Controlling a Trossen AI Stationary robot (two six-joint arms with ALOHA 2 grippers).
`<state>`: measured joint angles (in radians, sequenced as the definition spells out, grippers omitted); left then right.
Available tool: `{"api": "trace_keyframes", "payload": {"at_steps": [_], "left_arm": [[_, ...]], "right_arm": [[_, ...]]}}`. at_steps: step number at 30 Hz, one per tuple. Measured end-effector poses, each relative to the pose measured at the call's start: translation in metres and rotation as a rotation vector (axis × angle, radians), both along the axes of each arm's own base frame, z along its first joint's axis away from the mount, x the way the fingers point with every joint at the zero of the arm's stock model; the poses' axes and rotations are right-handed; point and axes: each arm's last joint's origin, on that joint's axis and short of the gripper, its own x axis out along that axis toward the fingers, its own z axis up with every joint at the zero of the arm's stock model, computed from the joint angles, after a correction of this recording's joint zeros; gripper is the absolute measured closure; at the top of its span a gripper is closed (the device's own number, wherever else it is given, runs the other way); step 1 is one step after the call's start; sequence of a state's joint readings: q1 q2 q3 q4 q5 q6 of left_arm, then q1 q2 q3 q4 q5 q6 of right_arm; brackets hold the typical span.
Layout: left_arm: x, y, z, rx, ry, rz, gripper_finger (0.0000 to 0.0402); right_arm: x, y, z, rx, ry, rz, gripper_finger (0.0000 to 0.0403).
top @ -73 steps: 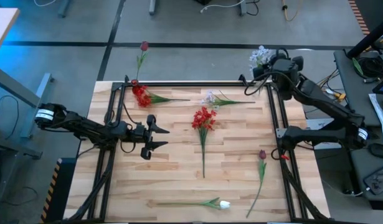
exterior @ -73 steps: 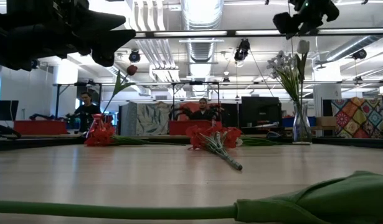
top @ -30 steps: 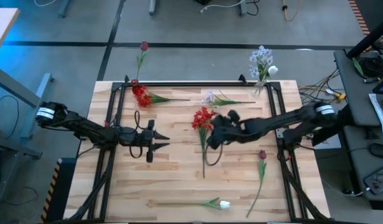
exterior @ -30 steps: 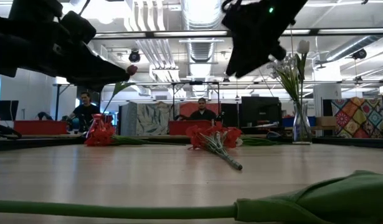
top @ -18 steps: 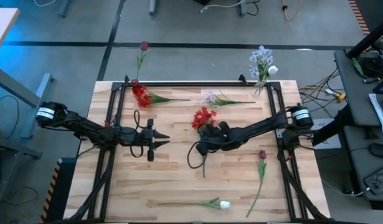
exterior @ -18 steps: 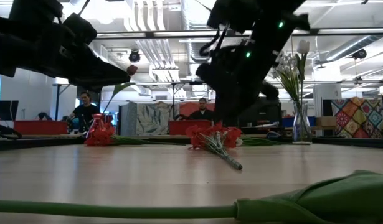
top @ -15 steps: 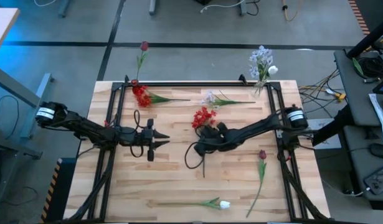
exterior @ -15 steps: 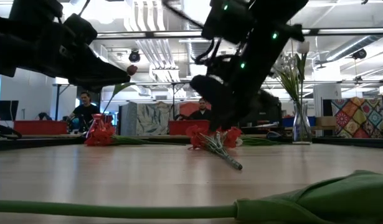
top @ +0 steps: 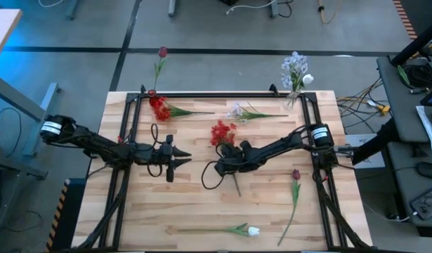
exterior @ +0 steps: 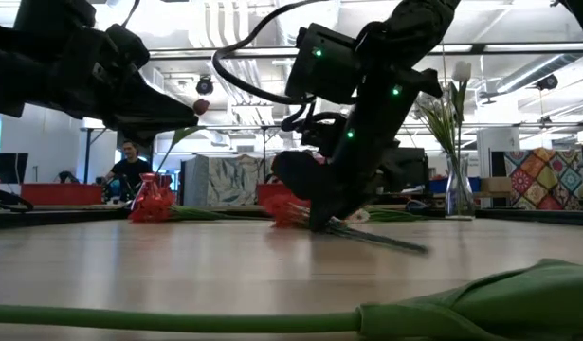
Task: Sort flowers into vase by color
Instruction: Put the bottom red flowers into the red flower vase
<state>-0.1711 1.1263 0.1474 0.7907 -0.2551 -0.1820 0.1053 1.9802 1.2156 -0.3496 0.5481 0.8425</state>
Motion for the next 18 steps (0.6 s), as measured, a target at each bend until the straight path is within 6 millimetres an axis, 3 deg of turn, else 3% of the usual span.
{"api": "trace_keyframes", "payload": {"at_steps": [3,6,14,18], "left_arm": [[0.000,0.000,0.002,-0.012,-0.027,0.013,0.0326],[-0.002,-0.001,0.004,0.001,-0.091,0.007,0.0326],[-0.002,-0.002,-0.001,0.014,-0.154,-0.038,0.0326],[0.007,-0.004,0.003,0.005,-0.202,-0.067,0.0326]], "right_arm": [[-0.003,0.001,0.005,-0.054,0.021,0.032,0.0346],[-0.005,0.005,0.025,-0.162,-0.013,0.042,0.0383],[-0.018,0.024,0.082,-0.400,-0.264,0.128,0.0388],[-0.019,0.029,0.102,-0.434,-0.538,0.338,0.0388]]}}
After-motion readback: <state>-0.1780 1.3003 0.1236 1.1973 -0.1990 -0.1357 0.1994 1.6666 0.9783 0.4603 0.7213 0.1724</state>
